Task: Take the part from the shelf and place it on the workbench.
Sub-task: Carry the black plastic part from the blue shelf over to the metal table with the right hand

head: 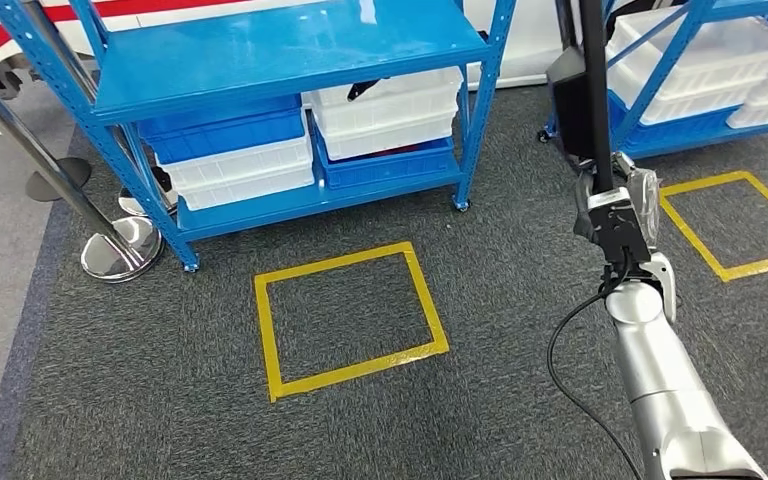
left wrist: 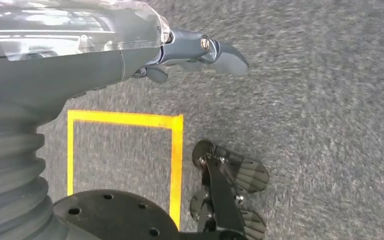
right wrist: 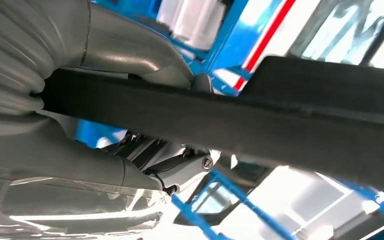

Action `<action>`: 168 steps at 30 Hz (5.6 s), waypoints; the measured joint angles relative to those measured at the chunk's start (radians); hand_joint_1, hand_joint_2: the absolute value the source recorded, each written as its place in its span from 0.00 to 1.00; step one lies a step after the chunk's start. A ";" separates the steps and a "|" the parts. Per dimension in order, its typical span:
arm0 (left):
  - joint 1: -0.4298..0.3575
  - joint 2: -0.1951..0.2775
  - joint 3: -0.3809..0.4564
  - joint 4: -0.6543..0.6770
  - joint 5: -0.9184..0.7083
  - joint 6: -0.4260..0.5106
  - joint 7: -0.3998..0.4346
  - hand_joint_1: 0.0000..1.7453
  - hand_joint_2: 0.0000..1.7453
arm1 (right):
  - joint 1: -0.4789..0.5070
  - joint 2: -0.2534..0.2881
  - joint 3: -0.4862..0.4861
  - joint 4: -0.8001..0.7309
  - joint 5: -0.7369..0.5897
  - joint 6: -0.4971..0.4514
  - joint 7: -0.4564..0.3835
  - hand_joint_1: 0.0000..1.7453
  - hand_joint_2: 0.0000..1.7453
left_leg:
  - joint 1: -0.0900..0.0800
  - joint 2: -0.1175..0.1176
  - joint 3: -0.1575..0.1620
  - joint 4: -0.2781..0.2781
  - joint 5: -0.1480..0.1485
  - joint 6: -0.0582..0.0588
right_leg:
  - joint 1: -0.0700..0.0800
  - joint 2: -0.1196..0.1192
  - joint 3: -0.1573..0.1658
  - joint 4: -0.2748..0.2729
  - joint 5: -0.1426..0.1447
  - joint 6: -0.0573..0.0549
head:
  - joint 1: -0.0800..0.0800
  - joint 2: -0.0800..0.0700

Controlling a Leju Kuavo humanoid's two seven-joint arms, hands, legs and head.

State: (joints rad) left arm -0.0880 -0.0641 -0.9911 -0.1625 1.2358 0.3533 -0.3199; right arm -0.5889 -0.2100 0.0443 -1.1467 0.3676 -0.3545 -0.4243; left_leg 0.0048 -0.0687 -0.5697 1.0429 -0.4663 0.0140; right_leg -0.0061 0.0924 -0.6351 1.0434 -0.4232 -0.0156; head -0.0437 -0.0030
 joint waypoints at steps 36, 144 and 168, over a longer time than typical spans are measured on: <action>-0.004 -0.002 -0.037 0.005 0.010 -0.005 0.004 0.00 1.00 | -0.027 -0.052 -0.029 0.081 0.375 -0.150 0.117 1.00 1.00 | 0.013 0.048 0.017 -0.049 0.014 0.008 | -0.010 -0.030 -0.058 0.061 -0.025 0.042 | 0.001 0.000; -0.005 -0.017 -0.068 0.005 0.073 0.015 -0.001 0.00 1.00 | -0.134 -0.202 0.059 0.283 0.539 -0.254 0.204 1.00 1.00 | -0.009 0.146 0.011 0.009 -0.056 -0.015 | -0.006 -0.114 0.010 -0.039 0.007 0.024 | 0.000 0.000; 0.001 -0.022 -0.068 0.005 0.074 -0.008 -0.013 0.00 1.00 | -0.045 -0.212 0.053 0.218 0.626 -0.252 0.277 1.00 1.00 | -0.001 0.142 0.000 -0.024 -0.011 0.022 | -0.005 -0.128 -0.017 0.025 -0.009 0.060 | 0.001 0.000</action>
State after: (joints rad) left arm -0.0872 -0.0859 -1.0586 -0.1572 1.3100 0.3457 -0.3327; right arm -0.6337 -0.4219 0.0969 -0.9286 0.9936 -0.6062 -0.1477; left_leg 0.0043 0.0732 -0.5693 1.0191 -0.4778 0.0356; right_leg -0.0108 -0.0357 -0.6517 1.0686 -0.4324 0.0447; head -0.0428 -0.0031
